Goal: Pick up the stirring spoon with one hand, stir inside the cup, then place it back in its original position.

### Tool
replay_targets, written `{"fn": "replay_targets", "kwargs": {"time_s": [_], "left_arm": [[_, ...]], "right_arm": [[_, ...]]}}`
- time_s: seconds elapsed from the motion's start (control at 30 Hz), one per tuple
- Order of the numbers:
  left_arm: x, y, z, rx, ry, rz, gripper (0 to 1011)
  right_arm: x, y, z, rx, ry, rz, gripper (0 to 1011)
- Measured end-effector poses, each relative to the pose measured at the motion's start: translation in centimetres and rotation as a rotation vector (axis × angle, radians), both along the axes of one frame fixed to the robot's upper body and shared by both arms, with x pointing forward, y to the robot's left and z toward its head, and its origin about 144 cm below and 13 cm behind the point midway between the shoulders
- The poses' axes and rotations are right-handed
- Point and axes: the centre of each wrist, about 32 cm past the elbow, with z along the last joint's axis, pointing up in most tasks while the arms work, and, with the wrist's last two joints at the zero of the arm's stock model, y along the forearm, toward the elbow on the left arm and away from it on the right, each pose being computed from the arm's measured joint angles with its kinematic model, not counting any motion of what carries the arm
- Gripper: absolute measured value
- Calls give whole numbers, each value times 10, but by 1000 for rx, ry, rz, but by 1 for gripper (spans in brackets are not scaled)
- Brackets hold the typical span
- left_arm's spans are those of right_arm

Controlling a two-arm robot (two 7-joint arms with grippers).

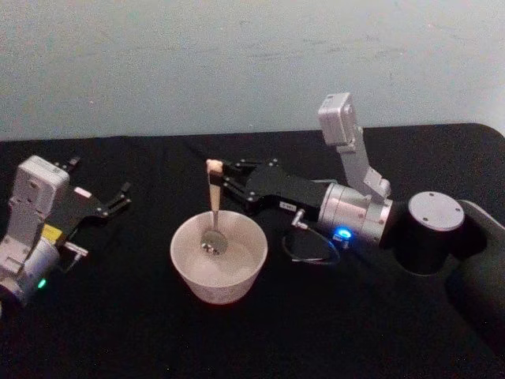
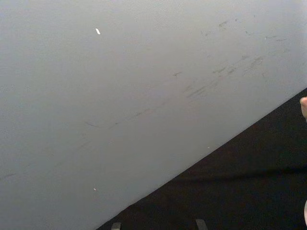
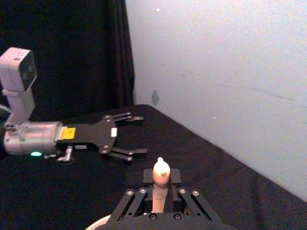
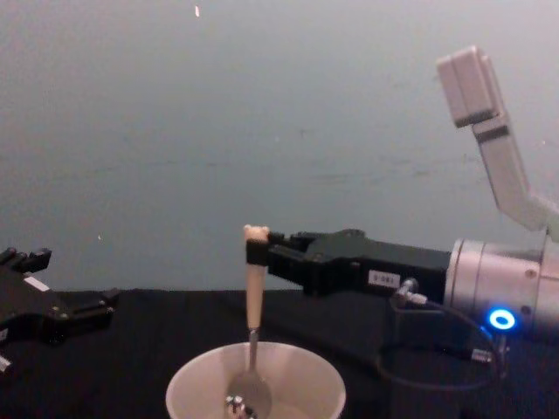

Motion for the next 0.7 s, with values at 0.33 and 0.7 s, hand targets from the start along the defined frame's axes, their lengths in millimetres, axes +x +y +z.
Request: {"fn": "replay_targets", "kwargs": {"time_s": [0.33, 0.7], "left_arm": [[0, 0, 0, 0, 0, 0, 1001], [0, 0, 0, 0, 0, 0, 1001]], "right_arm": [[-8, -22, 2, -10, -4, -35, 203], [-30, -31, -1, -1, 32, -2, 203]]}}
